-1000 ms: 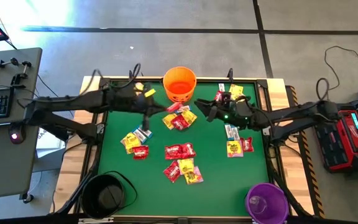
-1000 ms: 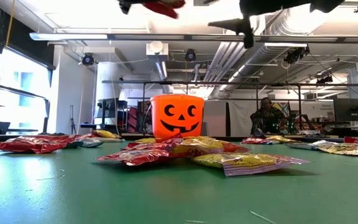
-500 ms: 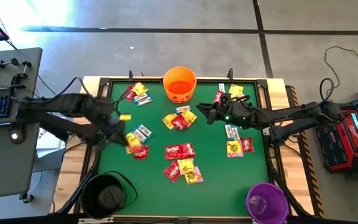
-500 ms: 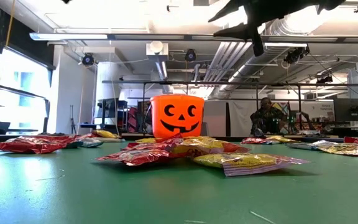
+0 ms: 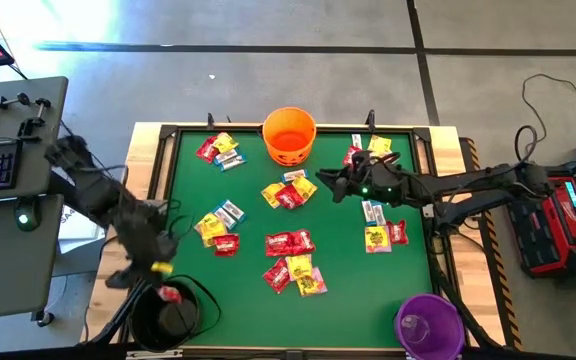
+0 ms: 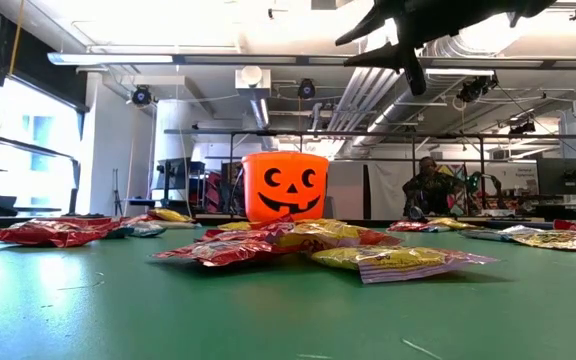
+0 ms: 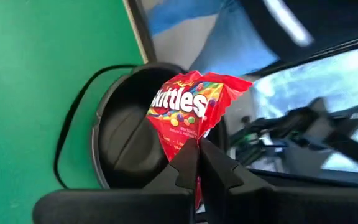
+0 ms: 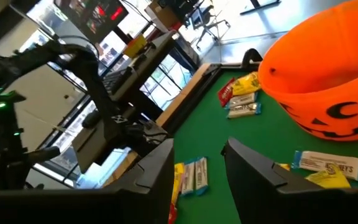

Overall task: Sort candy by brand, put in halloween buckets
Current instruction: Put the red candy into the black bucket

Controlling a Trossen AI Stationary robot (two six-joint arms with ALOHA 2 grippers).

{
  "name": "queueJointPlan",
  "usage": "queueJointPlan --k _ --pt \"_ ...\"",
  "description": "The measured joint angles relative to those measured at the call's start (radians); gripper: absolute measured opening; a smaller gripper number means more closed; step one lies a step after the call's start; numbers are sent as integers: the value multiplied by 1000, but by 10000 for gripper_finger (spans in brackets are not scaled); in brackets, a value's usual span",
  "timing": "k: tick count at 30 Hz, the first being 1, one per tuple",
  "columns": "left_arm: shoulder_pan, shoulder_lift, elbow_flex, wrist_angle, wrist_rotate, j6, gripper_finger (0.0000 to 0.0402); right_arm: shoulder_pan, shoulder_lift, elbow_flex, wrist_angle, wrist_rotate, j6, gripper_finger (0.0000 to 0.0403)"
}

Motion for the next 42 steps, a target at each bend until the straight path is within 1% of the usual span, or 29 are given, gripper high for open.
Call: queueJointPlan --k 4,8,12,16,19,22,26,32,37,42 --pt "-116 75 0 2 -114 -51 0 0 0 0 -21 0 0 129" --pt "-200 152 0 4 -142 -85 0 0 0 0 -32 0 0 129" --pt "-269 215 5 1 -213 -106 0 0 0 0 -38 0 -4 129" --pt "-318 289 41 -4 -256 -70 0 0 0 0 -56 1 -5 129" --pt "-352 358 84 -51 -291 -30 0 0 0 0 -65 1 -7 129" --pt "-373 425 133 -142 -334 -2 0 0 0 0 -68 1 -4 129" --pt "-389 486 189 -238 -390 -7 0 0 0 -1 -68 1 -22 129" --pt "-404 538 264 -230 -401 15 0 -13 0 -1 -68 1 -26 129" --pt "-421 576 287 -242 -403 49 0 -13 0 -1 -73 3 -44 129" --pt "-426 602 288 -349 -415 43 0 -13 0 -1 -72 2 -45 129"
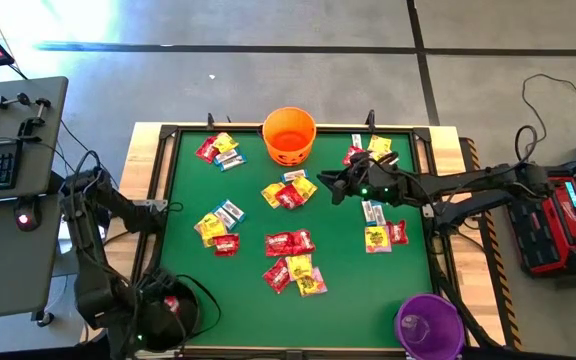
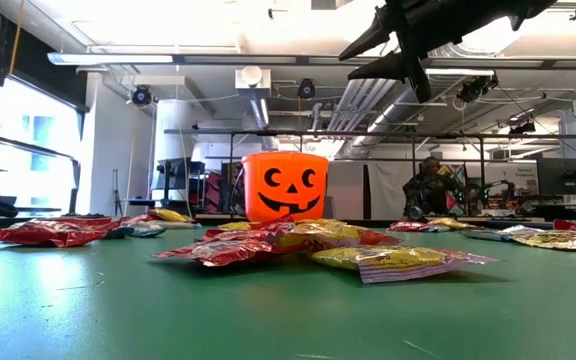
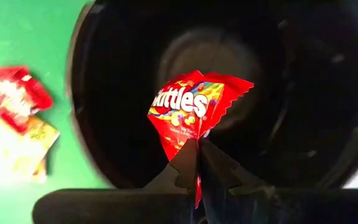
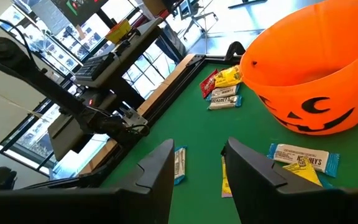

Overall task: Sort candy by brand, put in halloween buckets
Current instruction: Put the red candy into the black bucket

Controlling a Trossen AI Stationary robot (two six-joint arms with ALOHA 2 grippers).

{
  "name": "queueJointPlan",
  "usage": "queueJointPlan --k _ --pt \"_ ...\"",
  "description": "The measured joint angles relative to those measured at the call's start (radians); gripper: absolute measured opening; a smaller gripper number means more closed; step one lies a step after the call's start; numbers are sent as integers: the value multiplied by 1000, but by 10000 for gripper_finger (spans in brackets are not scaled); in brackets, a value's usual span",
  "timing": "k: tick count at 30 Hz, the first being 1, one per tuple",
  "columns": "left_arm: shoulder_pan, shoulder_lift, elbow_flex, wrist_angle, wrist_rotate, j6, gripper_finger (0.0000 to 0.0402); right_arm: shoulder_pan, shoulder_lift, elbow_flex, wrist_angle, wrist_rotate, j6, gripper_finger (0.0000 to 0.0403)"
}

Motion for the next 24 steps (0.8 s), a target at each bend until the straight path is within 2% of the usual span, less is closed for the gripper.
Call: queueJointPlan --k 24 --pt "1 7 -13 107 11 -28 1 -39 0 0 0 -9 -45 129"
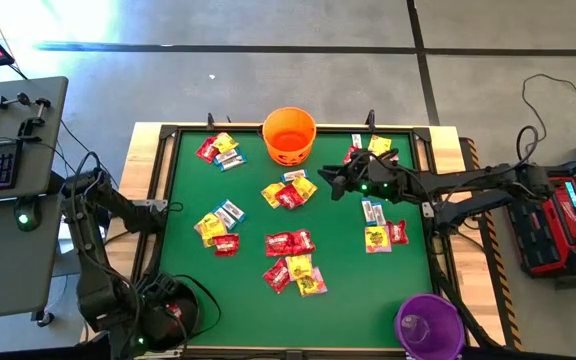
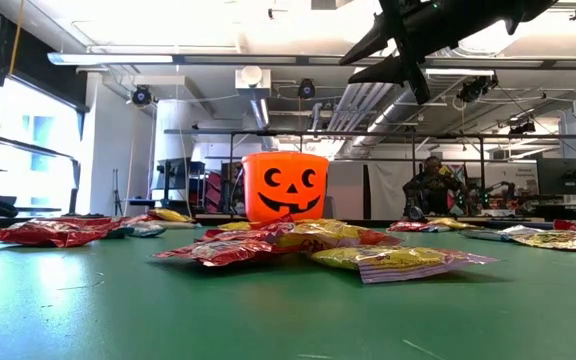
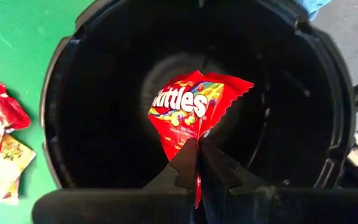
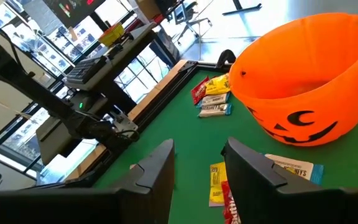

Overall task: Sort candy by brand, put in halloween buckets
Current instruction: Put the red candy into the black bucket

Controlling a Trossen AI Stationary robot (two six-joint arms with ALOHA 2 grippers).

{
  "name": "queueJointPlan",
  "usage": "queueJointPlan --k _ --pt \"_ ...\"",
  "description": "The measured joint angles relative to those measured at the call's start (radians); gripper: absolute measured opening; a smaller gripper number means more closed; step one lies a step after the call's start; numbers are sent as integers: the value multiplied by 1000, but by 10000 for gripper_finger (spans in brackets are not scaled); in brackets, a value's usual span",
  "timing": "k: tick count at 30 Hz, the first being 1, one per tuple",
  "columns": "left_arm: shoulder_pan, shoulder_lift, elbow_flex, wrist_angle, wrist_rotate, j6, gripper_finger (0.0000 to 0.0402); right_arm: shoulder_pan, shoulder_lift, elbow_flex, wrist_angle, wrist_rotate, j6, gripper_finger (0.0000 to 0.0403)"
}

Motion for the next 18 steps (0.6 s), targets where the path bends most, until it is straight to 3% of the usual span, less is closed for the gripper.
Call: queueJointPlan --k 8,18 --pt "1 0 0 8 7 -17 10 0 0 0 0 -2 -19 129" --pt "2 -1 21 14 10 -44 84 0 0 0 0 -38 -92 129"
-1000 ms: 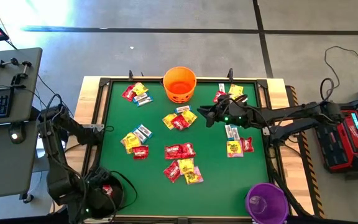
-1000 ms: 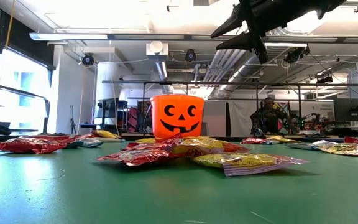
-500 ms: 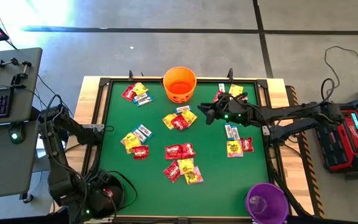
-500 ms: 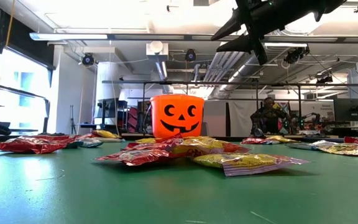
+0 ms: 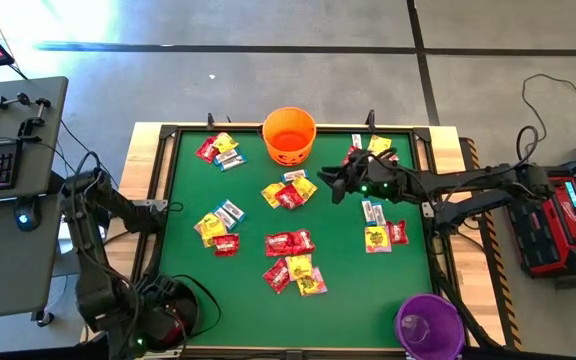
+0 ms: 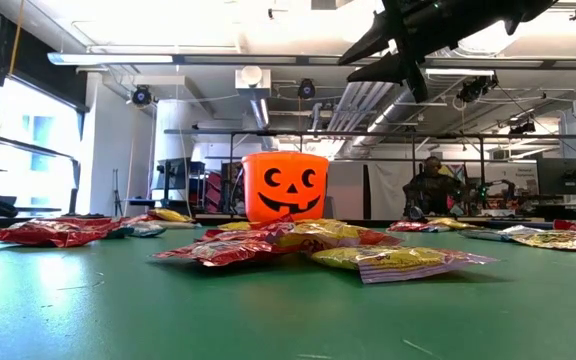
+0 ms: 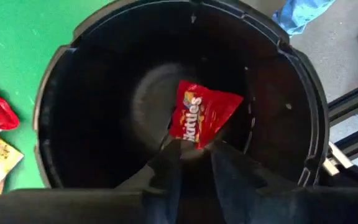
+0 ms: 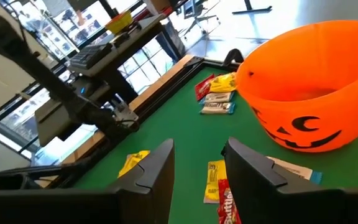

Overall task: Sort candy by brand, put in halloween buckets
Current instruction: Put the red candy into the black bucket

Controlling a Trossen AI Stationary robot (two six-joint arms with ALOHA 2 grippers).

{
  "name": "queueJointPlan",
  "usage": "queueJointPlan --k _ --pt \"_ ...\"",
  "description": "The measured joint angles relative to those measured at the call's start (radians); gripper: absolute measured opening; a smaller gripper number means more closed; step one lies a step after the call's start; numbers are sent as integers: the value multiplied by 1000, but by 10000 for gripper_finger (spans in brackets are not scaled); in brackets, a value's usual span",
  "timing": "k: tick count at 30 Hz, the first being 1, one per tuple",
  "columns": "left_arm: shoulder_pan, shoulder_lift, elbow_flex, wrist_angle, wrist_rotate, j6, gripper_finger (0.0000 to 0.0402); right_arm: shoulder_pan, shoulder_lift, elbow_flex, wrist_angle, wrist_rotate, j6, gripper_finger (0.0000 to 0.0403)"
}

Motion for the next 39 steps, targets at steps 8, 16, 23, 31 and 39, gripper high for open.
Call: queueJointPlan --k 8,16,23,31,39 --pt "16 -2 120 -154 49 -65 90 0 0 0 -1 -6 -32 129" --pt "102 -96 203 -218 48 -123 24 0 0 0 7 -9 -108 129" --pt "250 -235 203 -322 -66 -184 3 0 0 0 7 -29 -135 93" --pt "521 -363 195 -319 -205 -70 0 -2 0 0 7 -76 -170 5" --pt "773 -412 195 -271 -255 41 0 2 0 0 8 -66 -181 3"
